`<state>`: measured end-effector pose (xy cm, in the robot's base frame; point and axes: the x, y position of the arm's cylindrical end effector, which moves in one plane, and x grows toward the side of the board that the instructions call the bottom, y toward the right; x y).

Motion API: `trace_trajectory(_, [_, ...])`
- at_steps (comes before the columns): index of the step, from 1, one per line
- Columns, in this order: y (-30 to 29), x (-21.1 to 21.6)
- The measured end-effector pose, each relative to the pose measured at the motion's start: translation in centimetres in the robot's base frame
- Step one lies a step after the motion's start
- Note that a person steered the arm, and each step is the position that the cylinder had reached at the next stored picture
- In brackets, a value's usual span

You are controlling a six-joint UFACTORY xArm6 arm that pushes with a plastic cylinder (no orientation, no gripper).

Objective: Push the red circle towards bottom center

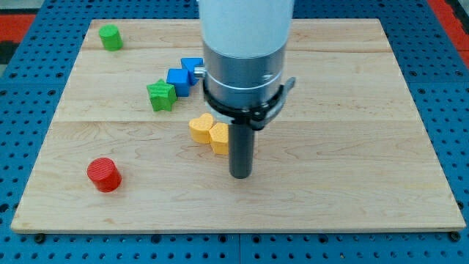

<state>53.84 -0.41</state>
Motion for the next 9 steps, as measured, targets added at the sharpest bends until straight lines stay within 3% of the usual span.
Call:
trace_trajectory(4, [-10.6, -0.6])
trace_trajectory(5, [-20.4, -3.6])
trace_trajectory(6, [-25.5, -3.3])
trace_trajectory(7, [-25.6, -0.4])
trace_trajectory(8, [-24.2, -0.4])
trace_trajectory(9, [-18.5, -0.1])
